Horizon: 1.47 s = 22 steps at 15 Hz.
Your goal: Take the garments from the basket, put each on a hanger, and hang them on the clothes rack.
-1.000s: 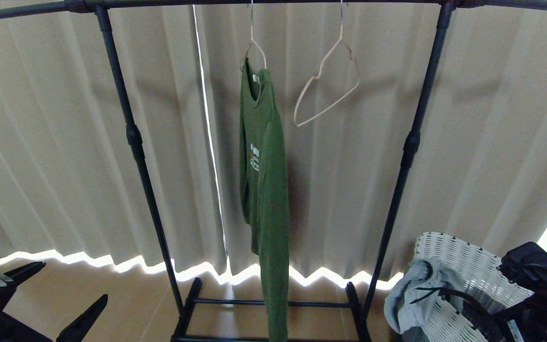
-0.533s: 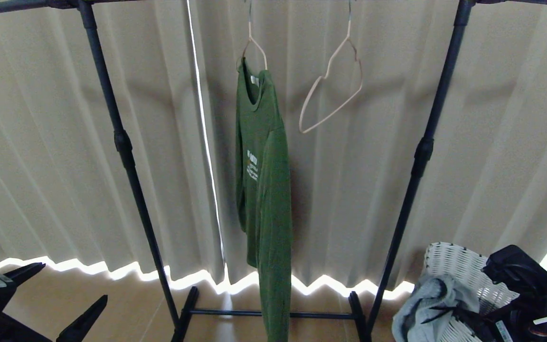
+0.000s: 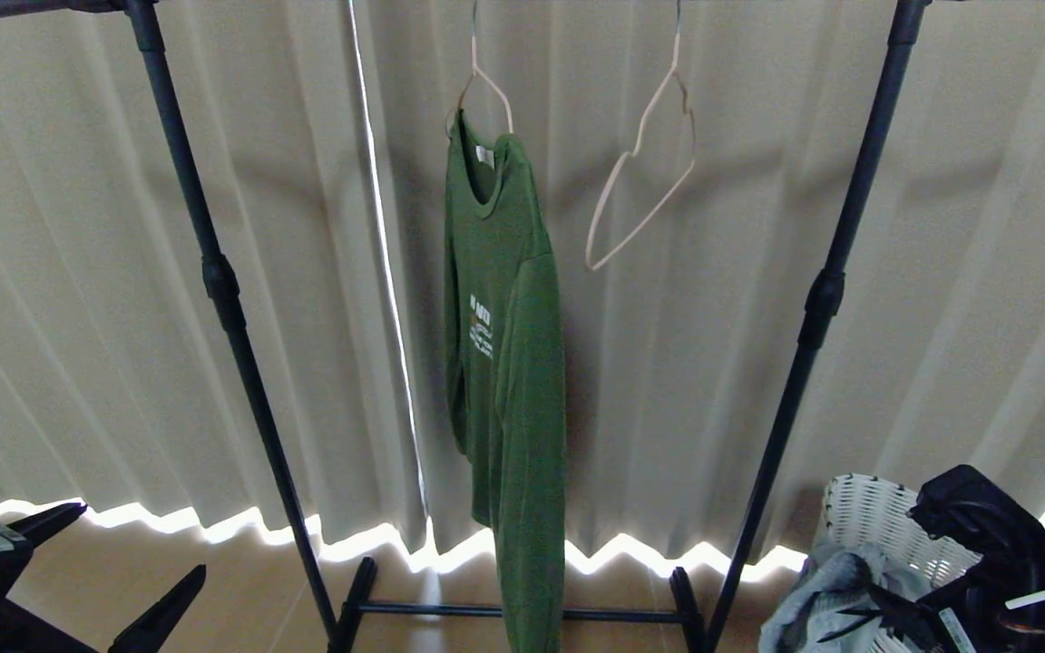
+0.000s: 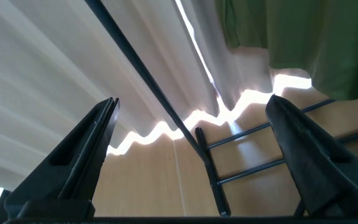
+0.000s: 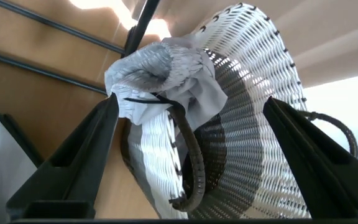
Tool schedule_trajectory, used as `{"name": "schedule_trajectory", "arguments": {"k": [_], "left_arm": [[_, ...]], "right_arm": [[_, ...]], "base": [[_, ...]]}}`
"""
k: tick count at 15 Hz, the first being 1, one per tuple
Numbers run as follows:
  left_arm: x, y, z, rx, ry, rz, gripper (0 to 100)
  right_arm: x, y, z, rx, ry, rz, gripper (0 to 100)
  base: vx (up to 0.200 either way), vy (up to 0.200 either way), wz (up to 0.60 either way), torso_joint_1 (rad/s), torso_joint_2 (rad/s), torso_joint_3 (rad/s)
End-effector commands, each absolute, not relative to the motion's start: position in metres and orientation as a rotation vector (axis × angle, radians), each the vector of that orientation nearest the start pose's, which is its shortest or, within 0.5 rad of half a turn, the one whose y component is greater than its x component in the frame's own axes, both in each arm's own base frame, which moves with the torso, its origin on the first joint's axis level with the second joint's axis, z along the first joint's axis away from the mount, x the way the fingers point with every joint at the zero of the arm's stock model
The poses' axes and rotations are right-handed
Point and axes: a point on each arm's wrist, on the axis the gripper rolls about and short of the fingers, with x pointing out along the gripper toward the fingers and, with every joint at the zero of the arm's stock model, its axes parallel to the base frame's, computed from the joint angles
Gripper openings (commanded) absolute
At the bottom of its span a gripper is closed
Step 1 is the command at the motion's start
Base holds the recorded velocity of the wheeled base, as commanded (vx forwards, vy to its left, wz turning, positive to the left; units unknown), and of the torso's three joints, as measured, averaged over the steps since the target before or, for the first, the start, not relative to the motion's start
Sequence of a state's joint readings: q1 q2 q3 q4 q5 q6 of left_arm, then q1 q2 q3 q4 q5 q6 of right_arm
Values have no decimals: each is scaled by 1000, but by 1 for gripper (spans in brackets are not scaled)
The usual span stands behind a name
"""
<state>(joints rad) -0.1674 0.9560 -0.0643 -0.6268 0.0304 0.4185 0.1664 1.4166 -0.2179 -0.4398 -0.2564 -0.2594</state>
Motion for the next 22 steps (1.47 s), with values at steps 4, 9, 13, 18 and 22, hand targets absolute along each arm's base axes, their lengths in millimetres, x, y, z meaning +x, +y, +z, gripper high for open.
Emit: {"name": "schedule_trajectory", "arguments": {"k": [4,9,13,18,22], "left_arm": [[93,-15,131,441,225,-186,100],[92,-15,131,439,218,-184,100],[92,-15,131,441,220,-187,100],[92,-15,131,442,220,-187,100],[91,-15,130,444,222,-191,100]], "right_arm": [[186,26,83,-423,811,14,100],[214,27,57,-492,933,-80,100],[233,24,41,-537,992,-177,100],[243,21,38,-542,999,-217,0],[243,21,39,-526,956,-224,0]], "base": [[0,0,0,0,0,0],[0,0,0,0,0,0],[0,0,0,0,0,0],[0,0,0,0,0,0],[0,0,0,0,0,0]]}}
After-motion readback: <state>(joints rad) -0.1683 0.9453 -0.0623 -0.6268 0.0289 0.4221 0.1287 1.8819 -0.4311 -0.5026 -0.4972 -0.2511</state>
